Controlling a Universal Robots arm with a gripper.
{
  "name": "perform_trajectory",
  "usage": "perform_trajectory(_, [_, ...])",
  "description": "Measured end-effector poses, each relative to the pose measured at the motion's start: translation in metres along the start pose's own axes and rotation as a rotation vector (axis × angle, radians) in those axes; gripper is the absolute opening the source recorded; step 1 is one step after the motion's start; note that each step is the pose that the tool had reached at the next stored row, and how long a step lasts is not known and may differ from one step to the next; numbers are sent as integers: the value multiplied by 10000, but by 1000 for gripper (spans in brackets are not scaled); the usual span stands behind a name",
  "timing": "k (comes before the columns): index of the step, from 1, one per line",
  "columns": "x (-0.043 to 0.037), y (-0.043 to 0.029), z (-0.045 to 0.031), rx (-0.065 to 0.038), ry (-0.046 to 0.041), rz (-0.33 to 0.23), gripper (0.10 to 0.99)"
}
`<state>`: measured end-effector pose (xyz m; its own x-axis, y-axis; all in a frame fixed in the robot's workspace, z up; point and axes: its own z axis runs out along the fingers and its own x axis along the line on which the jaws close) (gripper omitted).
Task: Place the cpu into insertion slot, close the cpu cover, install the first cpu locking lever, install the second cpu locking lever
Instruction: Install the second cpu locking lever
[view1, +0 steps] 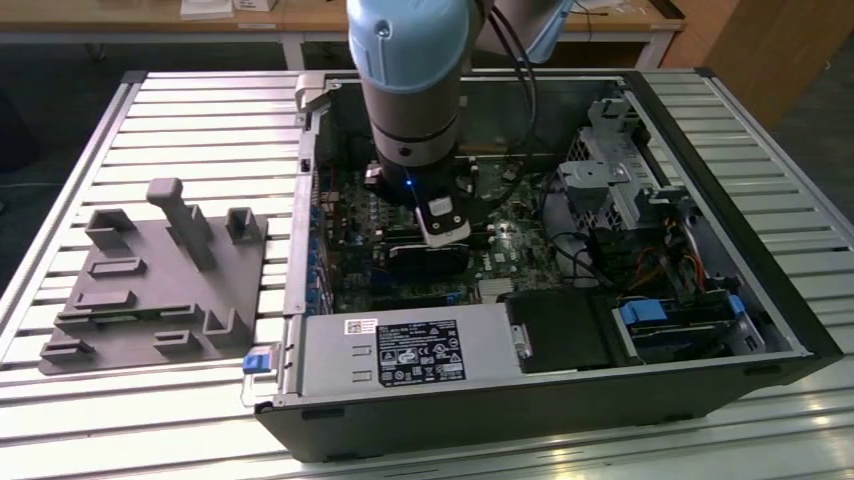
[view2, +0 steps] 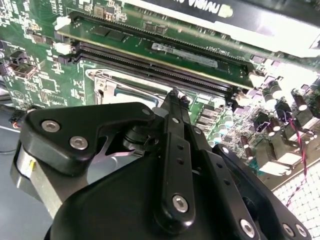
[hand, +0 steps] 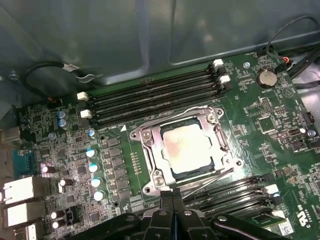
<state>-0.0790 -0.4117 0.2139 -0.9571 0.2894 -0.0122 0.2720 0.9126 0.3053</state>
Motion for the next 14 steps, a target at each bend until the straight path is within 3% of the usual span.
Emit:
perform_trajectory(5, [2, -70, 6, -428, 122, 44, 106])
perform_trajectory(10, [19, -116, 42, -612, 175, 63, 106])
perform_trajectory(14, [42, -138, 67, -831, 238, 86, 106])
